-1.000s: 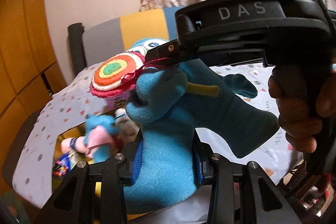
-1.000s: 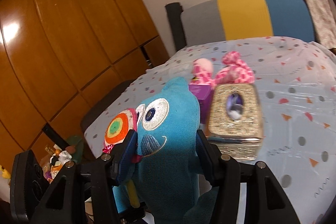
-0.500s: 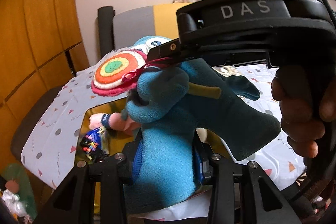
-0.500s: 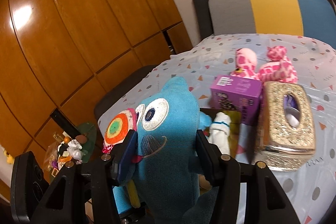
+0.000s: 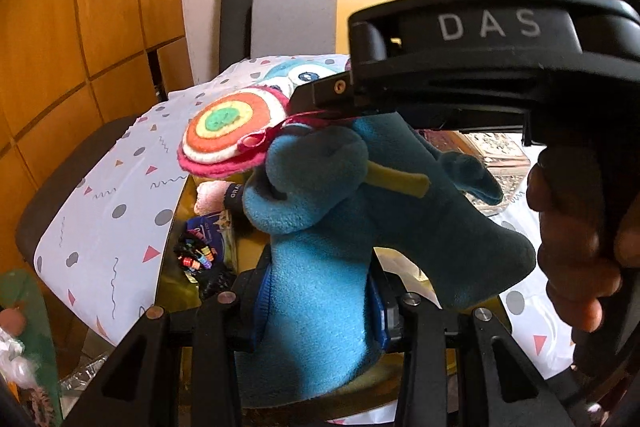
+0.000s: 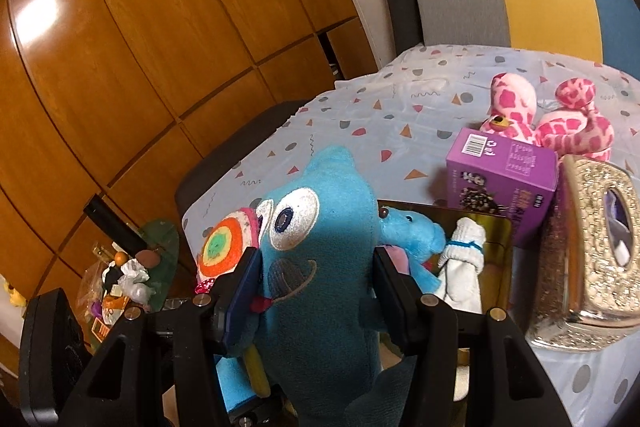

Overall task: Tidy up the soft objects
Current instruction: 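Carry the blue plush monster over the gold tray with both tools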

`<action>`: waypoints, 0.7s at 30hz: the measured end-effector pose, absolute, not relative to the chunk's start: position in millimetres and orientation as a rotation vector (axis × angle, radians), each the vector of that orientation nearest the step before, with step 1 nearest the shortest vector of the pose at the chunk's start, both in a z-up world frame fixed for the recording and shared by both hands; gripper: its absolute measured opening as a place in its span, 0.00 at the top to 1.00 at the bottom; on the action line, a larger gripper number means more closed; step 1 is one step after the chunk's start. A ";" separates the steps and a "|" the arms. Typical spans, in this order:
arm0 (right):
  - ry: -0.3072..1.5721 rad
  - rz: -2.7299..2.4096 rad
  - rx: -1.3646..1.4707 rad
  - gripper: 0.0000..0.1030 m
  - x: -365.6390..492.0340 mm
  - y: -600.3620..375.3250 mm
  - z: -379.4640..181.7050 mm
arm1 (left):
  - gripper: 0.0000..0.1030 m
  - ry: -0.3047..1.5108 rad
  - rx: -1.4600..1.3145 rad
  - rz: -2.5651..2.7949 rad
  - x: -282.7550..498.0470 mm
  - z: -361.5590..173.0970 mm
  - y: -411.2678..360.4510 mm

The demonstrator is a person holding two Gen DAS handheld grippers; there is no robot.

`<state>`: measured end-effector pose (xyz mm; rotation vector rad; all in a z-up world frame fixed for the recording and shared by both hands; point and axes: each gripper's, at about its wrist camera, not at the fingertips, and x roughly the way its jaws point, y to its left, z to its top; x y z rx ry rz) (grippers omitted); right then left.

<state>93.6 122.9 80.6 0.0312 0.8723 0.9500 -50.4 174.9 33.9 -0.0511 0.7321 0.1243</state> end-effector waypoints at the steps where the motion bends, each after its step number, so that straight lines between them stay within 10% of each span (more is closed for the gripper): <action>1: 0.873 0.951 0.037 0.45 94.9 124.4 79.8 | 0.60 0.742 -0.054 0.126 -47.8 31.6 177.1; 21: 1.070 0.917 0.147 0.38 140.5 130.4 16.5 | 0.29 0.883 -0.215 0.212 -23.8 -22.0 210.8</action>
